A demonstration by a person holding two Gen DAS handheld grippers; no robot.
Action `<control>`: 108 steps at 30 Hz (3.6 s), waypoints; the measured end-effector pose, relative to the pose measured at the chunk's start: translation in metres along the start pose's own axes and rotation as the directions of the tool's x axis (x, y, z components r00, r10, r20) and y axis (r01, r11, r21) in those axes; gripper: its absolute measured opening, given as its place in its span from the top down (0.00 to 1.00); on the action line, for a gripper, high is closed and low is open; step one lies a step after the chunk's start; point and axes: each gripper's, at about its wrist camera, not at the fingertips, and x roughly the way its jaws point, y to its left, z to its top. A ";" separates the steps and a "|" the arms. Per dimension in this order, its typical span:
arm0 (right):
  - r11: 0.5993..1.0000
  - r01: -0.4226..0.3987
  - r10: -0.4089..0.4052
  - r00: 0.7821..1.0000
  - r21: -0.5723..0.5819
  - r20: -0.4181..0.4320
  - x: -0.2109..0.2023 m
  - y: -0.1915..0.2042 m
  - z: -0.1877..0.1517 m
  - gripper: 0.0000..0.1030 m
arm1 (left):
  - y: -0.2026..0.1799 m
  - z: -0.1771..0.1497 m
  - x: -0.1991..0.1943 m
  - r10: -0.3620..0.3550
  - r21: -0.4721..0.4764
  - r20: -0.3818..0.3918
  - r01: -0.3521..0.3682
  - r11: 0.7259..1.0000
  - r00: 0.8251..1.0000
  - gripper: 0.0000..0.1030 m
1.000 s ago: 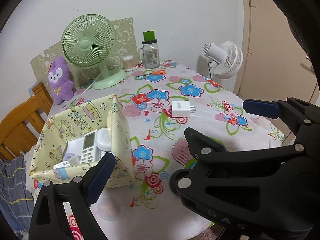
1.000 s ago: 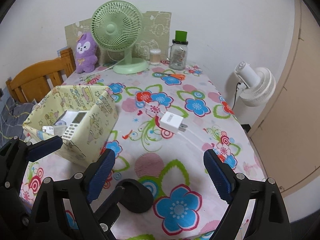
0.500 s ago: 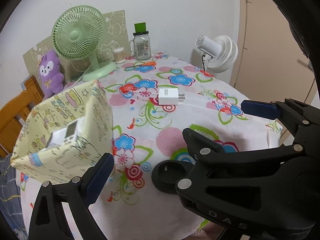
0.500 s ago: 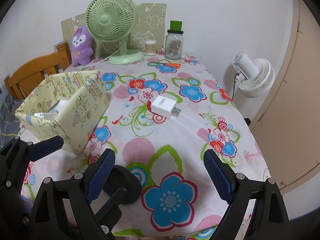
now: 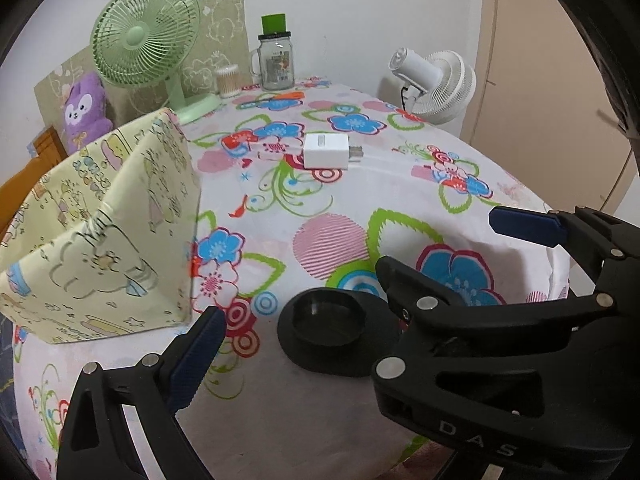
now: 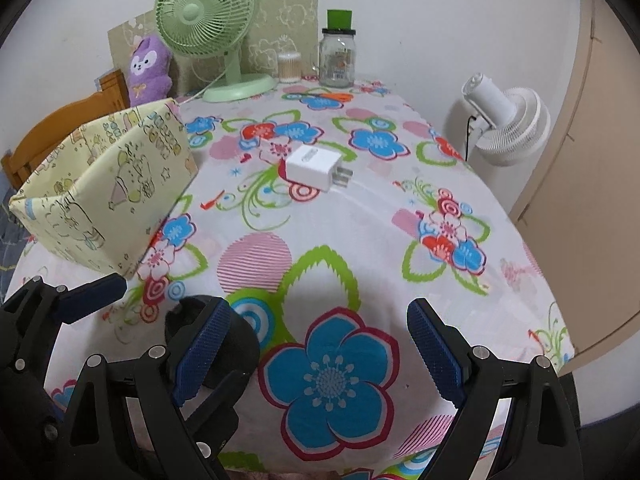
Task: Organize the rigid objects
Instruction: 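Close the left tool on the black round object, then close the right tool on the white adapter while the left tool holds the black object, then lift and carry the black object and white adapter with both tools over the yellow box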
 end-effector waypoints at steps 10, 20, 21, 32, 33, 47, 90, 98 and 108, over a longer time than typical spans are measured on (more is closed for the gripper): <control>1.000 0.019 -0.018 0.999 0.020 -0.039 0.016 -0.012 -0.009 0.11 | -0.005 -0.004 0.016 -0.024 -0.004 -0.030 0.024 1.000 0.999 0.03; 0.999 0.035 -0.033 0.998 0.029 -0.061 0.026 -0.019 -0.010 0.11 | -0.011 -0.004 0.019 -0.041 0.001 -0.051 0.041 0.999 0.998 0.26; 0.999 0.038 -0.036 0.998 0.025 -0.060 0.027 -0.019 -0.009 0.11 | -0.011 -0.004 0.019 -0.041 0.003 -0.051 0.041 0.999 0.998 0.26; 0.999 0.035 -0.034 0.998 0.027 -0.050 0.033 -0.022 0.007 0.11 | -0.006 0.016 0.025 -0.015 -0.002 -0.039 0.015 1.000 0.999 0.26; 0.999 0.035 -0.034 0.998 0.024 -0.047 0.034 -0.022 0.011 0.11 | -0.004 0.019 0.026 -0.015 -0.008 -0.038 0.015 1.000 0.999 0.26; 0.998 0.026 -0.027 1.000 -0.051 -0.009 0.052 -0.022 0.055 0.11 | 0.004 0.057 0.049 0.015 -0.031 -0.041 -0.016 0.999 0.999 0.26; 0.986 -0.120 0.117 0.993 -0.118 -0.030 0.132 -0.018 0.111 0.50 | 0.033 0.096 0.098 0.111 -0.134 -0.112 -0.125 0.983 0.988 0.26; 0.991 -0.095 0.093 0.995 -0.090 -0.034 0.118 -0.024 0.101 0.51 | 0.023 0.090 0.086 0.096 -0.100 -0.092 -0.105 0.989 0.991 0.26; 0.996 -0.079 0.078 0.997 -0.041 -0.016 0.089 -0.027 0.080 0.52 | 0.010 0.075 0.064 0.080 -0.062 -0.068 -0.085 0.995 0.994 0.26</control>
